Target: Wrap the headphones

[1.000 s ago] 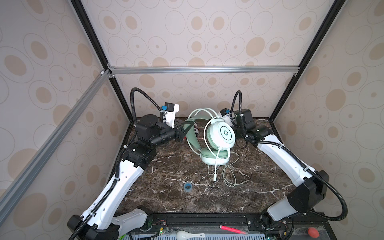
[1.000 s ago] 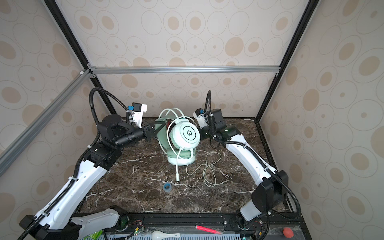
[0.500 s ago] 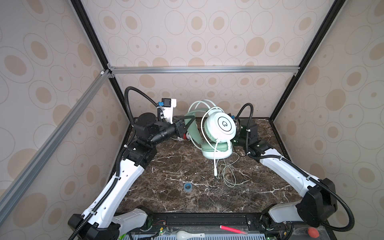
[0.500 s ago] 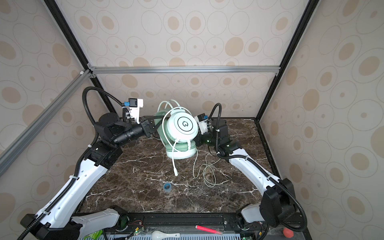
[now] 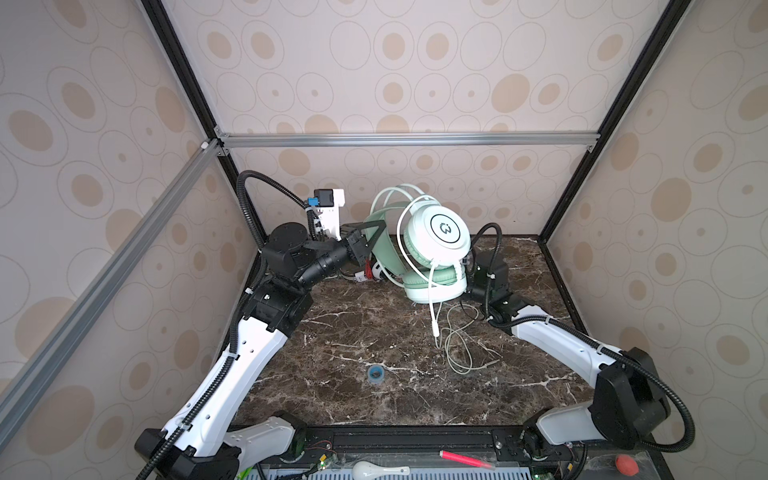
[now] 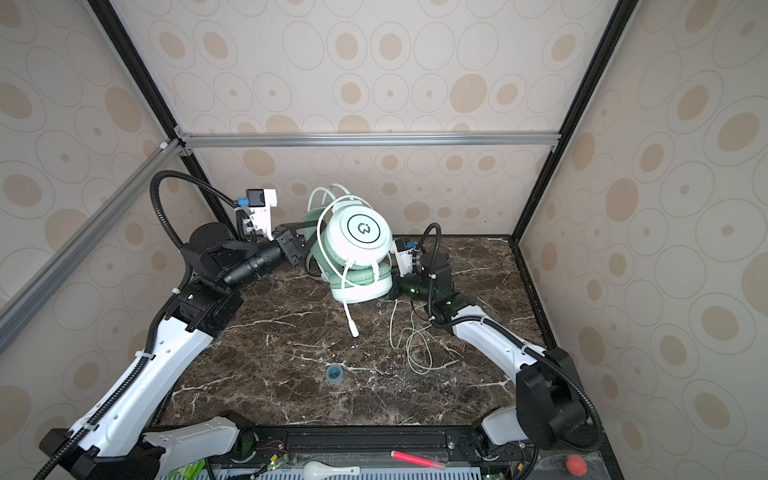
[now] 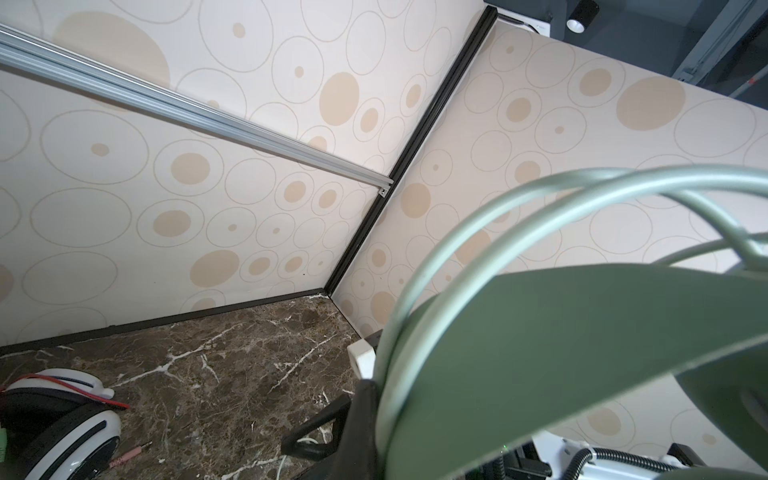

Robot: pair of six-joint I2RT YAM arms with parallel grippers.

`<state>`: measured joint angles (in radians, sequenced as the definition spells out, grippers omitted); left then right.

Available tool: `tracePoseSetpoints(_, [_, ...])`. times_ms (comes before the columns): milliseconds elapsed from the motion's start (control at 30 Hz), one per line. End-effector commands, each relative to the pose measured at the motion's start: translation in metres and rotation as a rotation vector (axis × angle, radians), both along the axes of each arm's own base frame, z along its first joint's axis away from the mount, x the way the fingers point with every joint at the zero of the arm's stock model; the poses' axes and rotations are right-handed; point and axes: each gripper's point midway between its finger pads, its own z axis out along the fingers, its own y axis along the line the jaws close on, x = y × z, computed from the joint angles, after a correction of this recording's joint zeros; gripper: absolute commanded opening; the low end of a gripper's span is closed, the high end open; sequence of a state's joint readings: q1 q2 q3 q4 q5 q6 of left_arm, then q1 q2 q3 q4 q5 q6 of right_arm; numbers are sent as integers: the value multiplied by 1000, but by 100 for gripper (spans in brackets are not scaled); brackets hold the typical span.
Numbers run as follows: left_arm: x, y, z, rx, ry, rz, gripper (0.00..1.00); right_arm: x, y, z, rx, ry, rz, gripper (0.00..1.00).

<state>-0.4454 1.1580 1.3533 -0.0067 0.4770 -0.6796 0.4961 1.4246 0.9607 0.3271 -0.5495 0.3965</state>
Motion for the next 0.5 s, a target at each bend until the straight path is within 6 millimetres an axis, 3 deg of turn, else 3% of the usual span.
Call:
tracePoseSetpoints(0, [-7, 13, 54, -143, -94, 41, 0, -2, 5, -16, 17, 33, 6, 49])
tracePoseSetpoints(233, [8, 23, 54, -198, -71, 126, 0, -10, 2, -41, 4, 89, -6, 31])
tracePoseSetpoints(467, [25, 33, 49, -253, -31, 214, 0, -18, -1, -58, -40, 120, -24, 4])
